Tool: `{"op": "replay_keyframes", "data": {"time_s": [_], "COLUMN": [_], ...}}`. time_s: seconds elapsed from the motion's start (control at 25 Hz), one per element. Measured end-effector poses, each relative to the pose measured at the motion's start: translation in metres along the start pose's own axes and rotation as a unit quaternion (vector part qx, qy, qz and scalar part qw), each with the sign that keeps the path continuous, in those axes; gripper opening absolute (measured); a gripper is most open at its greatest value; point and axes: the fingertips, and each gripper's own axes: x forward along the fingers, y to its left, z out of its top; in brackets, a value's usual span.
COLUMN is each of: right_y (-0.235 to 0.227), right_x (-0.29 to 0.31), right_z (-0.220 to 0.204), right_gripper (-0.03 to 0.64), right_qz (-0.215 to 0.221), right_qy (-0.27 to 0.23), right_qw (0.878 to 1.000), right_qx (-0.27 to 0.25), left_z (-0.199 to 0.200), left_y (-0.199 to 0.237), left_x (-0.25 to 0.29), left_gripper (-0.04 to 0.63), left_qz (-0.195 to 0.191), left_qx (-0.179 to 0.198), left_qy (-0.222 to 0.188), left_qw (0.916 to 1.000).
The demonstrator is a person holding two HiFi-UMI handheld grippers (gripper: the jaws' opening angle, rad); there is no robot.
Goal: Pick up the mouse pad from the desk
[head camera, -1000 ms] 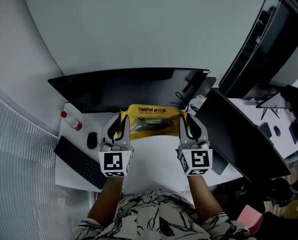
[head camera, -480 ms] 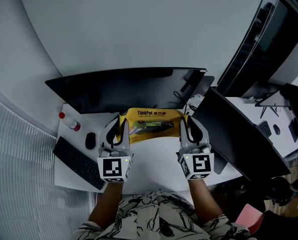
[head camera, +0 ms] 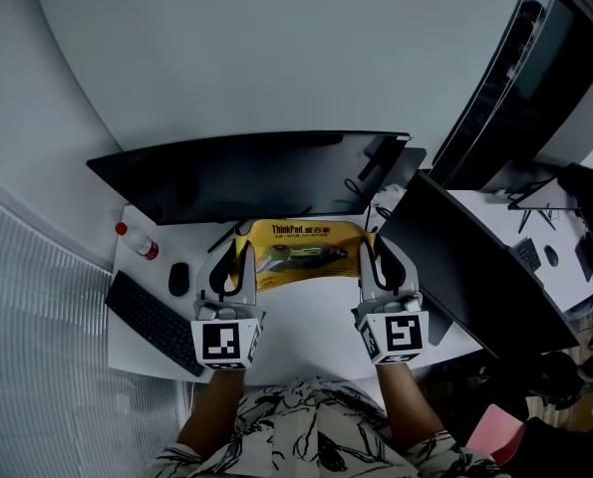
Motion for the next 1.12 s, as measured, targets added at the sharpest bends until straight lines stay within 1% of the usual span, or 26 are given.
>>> {"op": "replay_keyframes", "data": {"time_s": [0.68,0.96,1.12], "right_y": [-0.0009,-0.0014,-0.0006], "right_x": [0.0035,0.0070,0.0083], "right_z": [0.0043,0.0039,0.0013], "right_gripper": [0.075,0.075,0.075], "right_qz": [-0.003,-0.003,-0.004], "right_qy": [-0.002,-0.002,0.014], "right_qw": [1.000,1.000,1.000], "right_qx": [-0.001,0.003,0.003], "left_z": [0.0039,0.0031,0.0028], "left_y": [0.0023,0.0044,0.0056], "left_x": [0.0031,0.0057,0.0071], "left_gripper": [0.064,0.064,0.064], "left_qz": [0.000,-0.001,-0.002], "left_qx": [0.011,0.009,0.009], "left_qy": [-0.002,0.001,0.001], "left_qw": [0.9999,1.0000,1.0000]}}
